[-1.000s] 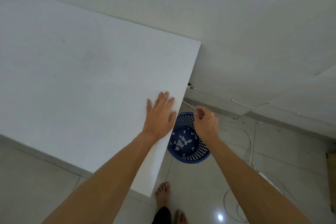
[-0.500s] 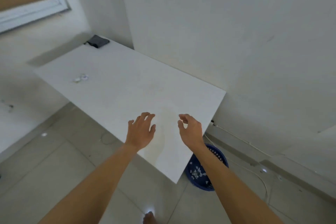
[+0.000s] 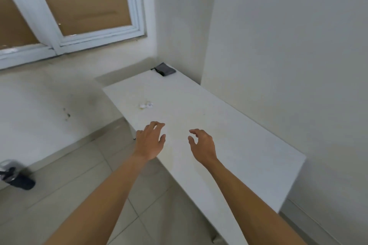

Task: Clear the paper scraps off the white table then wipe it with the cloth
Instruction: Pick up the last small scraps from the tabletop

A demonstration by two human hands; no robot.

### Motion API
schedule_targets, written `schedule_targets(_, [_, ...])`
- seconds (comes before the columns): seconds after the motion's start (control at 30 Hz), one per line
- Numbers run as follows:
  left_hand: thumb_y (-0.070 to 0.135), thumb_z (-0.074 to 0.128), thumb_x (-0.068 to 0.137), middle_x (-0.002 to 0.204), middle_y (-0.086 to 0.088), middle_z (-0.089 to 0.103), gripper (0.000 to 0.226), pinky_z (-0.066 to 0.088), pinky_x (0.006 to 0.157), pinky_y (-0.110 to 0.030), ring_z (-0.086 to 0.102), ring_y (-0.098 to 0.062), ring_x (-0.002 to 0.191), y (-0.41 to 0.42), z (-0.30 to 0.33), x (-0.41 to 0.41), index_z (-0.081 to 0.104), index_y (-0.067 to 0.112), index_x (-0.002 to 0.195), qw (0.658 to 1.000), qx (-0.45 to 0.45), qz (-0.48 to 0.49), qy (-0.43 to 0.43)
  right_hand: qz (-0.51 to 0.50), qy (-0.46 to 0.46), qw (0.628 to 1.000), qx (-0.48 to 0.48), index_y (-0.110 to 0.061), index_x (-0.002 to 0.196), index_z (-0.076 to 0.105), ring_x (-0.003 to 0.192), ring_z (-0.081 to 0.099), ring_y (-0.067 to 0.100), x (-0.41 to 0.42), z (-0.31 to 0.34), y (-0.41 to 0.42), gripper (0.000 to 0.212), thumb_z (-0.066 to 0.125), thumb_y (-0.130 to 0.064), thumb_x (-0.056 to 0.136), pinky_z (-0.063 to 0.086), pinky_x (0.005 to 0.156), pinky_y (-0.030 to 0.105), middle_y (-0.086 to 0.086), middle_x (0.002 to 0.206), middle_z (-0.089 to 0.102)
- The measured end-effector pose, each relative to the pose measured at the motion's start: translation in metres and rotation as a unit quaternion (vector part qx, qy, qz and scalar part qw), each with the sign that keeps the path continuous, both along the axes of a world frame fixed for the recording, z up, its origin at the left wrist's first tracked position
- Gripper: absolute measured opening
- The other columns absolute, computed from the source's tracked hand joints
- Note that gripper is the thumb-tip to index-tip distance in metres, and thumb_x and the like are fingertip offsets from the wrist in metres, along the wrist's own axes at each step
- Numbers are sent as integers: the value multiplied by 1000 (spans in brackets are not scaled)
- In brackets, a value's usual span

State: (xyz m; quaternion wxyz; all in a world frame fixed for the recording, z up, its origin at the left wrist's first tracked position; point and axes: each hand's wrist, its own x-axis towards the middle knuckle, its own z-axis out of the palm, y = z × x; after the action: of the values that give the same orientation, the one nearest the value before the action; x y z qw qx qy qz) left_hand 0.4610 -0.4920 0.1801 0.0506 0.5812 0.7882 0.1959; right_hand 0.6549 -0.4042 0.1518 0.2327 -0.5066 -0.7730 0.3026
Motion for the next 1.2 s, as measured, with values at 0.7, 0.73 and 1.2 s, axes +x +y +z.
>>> schedule_targets(0.7, [24, 55, 98, 140, -6, 51, 41, 49, 94, -48, 57, -27, 120, 149, -73, -344, 54, 15, 138, 997, -64, 5, -47, -33, -19, 995, -95, -17, 127, 63, 110, 65, 21, -352, -69, 176, 34, 71, -18, 93, 52, 92, 31, 1, 124, 66])
schedule_targets(0.73, [24, 55, 98, 140, -6, 51, 41, 49, 94, -47, 58, -27, 118, 157, -77, -356, 54, 14, 138, 997, -70, -4, -42, -42, -18, 994, -104, -16, 126, 63, 110, 65, 21, -360, -73, 185, 35, 71, -17, 93, 51, 90, 30, 2, 123, 66])
schedule_targets(1.2, [25, 51, 100, 145, -1, 47, 41, 45, 96, -44, 50, -23, 129, 301, -146, -485, 50, 19, 140, 967, -172, -181, -43, -225, -130, 934, -247, -23, 151, 35, 132, 50, 28, -420, -131, 240, 92, 80, -57, 77, 47, 103, 44, 7, 147, 44])
